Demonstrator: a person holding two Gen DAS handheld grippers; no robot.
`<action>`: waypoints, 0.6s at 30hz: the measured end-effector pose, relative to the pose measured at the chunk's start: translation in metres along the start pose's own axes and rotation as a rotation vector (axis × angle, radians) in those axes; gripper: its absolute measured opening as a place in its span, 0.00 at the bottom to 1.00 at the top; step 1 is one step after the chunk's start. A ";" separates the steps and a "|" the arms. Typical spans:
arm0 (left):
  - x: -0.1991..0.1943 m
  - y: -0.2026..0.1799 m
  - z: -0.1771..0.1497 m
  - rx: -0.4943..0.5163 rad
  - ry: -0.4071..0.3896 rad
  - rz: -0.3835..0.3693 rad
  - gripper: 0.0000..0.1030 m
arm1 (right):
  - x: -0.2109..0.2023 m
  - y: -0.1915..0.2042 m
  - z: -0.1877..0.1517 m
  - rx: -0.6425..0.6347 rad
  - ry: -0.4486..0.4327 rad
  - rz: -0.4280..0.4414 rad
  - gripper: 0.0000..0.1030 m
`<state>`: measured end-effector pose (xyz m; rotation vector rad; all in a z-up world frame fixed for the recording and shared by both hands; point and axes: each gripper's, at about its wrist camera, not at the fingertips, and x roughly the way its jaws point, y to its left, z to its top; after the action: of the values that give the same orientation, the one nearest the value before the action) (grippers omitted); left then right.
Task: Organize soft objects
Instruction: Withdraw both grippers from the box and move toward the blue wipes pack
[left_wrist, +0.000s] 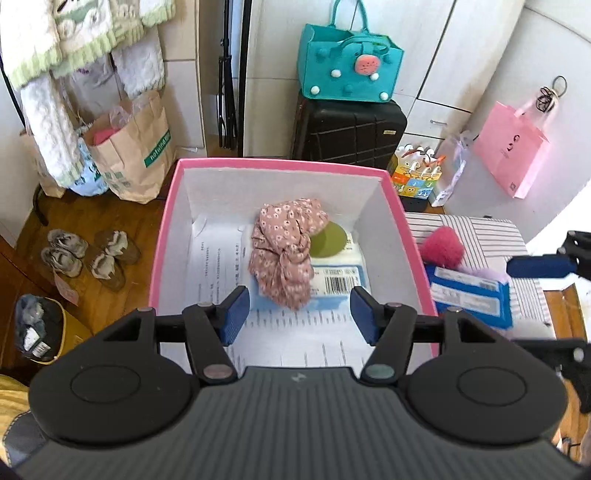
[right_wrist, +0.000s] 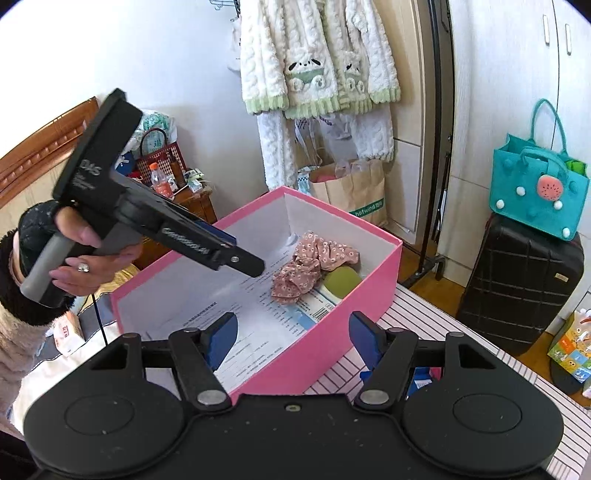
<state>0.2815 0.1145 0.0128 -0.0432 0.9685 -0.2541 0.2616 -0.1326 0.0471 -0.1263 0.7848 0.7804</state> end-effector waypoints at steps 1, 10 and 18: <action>-0.006 -0.003 -0.002 0.010 -0.005 0.001 0.58 | -0.003 0.001 0.000 -0.001 -0.003 0.000 0.69; -0.070 -0.036 -0.030 0.102 -0.068 0.019 0.60 | -0.047 0.021 -0.007 -0.028 -0.066 -0.012 0.69; -0.113 -0.067 -0.058 0.184 -0.115 0.035 0.64 | -0.088 0.047 -0.021 -0.079 -0.118 -0.028 0.69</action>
<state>0.1600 0.0802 0.0813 0.1263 0.8281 -0.3038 0.1782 -0.1582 0.1003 -0.1603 0.6391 0.7853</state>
